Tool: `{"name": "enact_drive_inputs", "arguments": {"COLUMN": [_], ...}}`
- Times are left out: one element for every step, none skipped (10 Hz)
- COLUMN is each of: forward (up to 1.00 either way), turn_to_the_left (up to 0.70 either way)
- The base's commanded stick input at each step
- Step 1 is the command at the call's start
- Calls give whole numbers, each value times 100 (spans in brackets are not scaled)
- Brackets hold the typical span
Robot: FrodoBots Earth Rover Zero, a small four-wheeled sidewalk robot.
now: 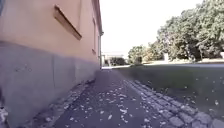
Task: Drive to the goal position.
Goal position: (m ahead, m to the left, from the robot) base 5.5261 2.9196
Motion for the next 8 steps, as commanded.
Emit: {"name": "enact_drive_inputs", "arguments": {"forward": [70, 70, 70, 70, 70, 70, 70, 70], "turn_to_the_left": [0, 0, 0, 0, 0, 0, 0, 0]}}
